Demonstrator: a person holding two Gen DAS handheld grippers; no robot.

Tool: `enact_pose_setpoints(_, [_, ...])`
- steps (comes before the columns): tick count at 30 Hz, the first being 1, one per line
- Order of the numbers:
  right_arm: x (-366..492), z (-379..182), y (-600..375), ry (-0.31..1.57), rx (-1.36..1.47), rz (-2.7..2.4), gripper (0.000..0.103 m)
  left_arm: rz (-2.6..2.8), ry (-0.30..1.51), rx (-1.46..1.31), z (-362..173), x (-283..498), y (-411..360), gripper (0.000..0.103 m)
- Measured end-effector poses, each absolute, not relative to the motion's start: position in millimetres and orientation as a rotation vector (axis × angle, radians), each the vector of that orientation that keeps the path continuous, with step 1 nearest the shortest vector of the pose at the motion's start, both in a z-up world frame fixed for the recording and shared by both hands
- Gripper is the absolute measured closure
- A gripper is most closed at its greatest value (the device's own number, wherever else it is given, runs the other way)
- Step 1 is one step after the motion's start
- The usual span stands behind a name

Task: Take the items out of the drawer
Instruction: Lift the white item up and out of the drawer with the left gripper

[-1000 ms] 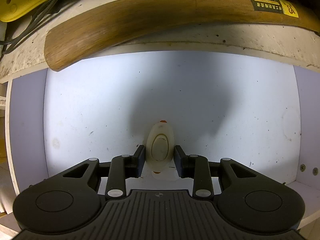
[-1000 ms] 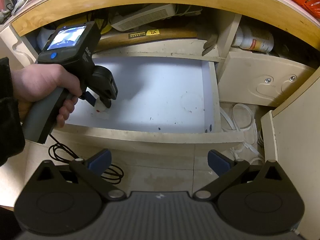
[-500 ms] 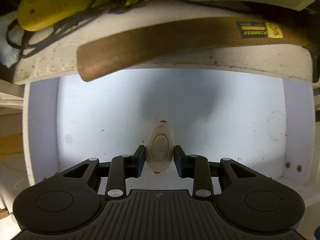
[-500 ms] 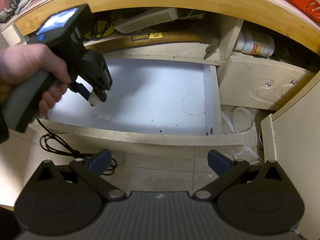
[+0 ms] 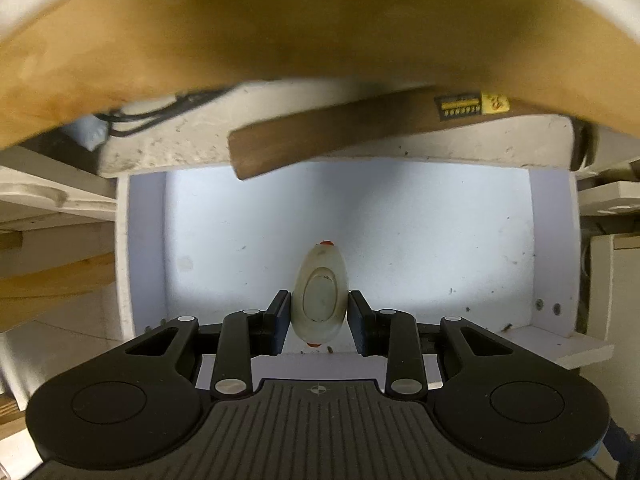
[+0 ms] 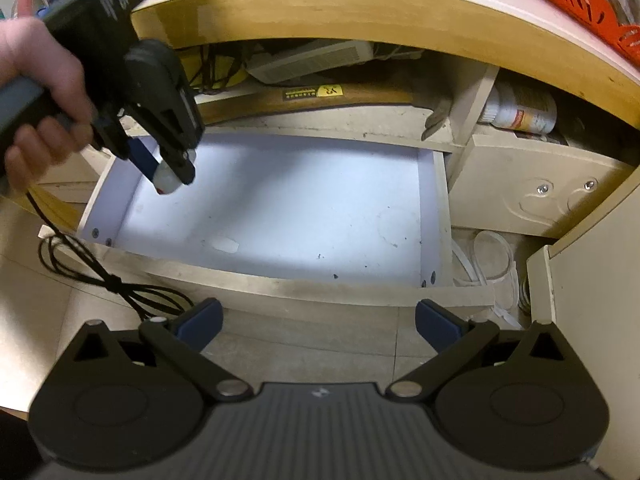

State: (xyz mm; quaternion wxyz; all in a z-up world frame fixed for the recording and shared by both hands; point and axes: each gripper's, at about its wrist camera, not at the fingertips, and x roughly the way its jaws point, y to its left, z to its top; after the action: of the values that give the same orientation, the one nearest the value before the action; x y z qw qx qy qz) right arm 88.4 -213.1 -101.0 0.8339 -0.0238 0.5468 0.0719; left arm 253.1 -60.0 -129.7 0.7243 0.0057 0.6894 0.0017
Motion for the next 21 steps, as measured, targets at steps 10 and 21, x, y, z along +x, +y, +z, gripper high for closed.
enact_pose_setpoints(10, [89,-94,-211,1.143,-0.052,0.157,0.0,-0.018,1.487,0.005,-83,256,-55,0.073])
enact_pose_setpoints(21, [88,-92,-211,1.132,-0.072,0.153,0.0,-0.005,1.472,-0.023,-40,251,-53,0.073])
